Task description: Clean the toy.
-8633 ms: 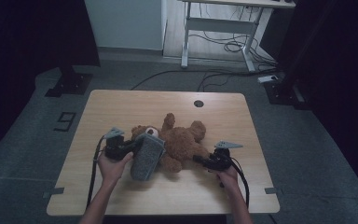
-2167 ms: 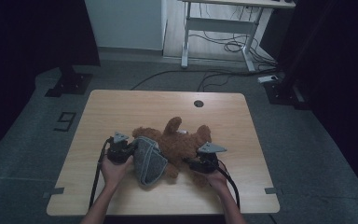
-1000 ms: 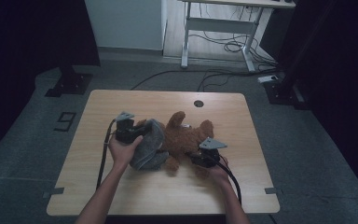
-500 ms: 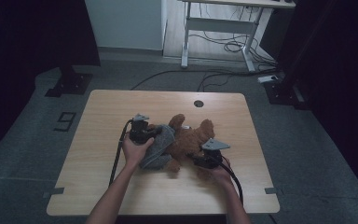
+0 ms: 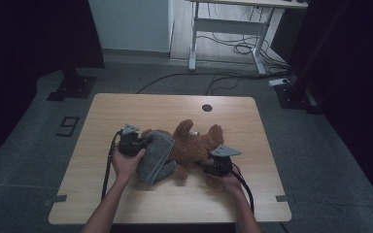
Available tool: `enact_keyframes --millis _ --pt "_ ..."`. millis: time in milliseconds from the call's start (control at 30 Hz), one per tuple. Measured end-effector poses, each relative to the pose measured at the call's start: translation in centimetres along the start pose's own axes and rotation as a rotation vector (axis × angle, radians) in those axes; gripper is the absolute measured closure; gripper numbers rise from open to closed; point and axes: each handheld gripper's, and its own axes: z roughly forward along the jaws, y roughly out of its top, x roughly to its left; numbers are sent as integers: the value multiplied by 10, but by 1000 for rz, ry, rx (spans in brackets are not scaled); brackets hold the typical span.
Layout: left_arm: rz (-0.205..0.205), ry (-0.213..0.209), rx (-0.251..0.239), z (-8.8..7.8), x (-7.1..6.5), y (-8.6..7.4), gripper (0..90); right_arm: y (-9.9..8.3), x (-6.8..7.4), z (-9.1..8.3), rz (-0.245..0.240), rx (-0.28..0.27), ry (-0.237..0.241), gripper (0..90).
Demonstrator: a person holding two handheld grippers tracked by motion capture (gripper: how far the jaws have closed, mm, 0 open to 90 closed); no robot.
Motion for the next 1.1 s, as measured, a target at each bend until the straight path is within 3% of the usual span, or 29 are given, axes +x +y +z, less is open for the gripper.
enact_keyframes --millis 100,167,200,267,400,500,600,700,767,833,933,967,1100 --pt "-61 -3 15 -4 13 -7 823 0 0 0 7 0 4 510" --pt "-55 -12 -14 -11 11 -7 824 -1 -1 0 10 -1 6 511" --pt "-25 -23 -57 -18 3 -4 825 -1 -1 0 11 -1 7 511" --pt "22 -53 -96 -27 -15 5 826 -1 -2 0 18 -5 10 511" --pt "129 -150 -120 -31 -68 29 825 -1 -1 0 17 -3 6 511" --pt "169 -230 -109 -17 -104 42 825 -1 0 -1 17 0 6 511" --pt "179 -289 -79 5 -133 49 824 -2 -1 -1 19 0 10 511" --pt "185 -311 -34 32 -152 49 823 -2 -2 -1 21 0 14 511" --pt "181 -304 7 50 -156 44 822 -2 -2 -2 24 -1 17 511" --pt "185 -271 37 63 -154 38 822 -2 -2 -2 25 -1 17 511" --pt "109 -308 39 70 -140 31 825 -2 -1 -1 22 8 17 509" --pt "109 -302 35 68 -137 30 825 -2 -1 -1 22 7 18 509" --pt "200 -190 26 53 -130 31 825 -3 -1 -1 32 5 20 509"
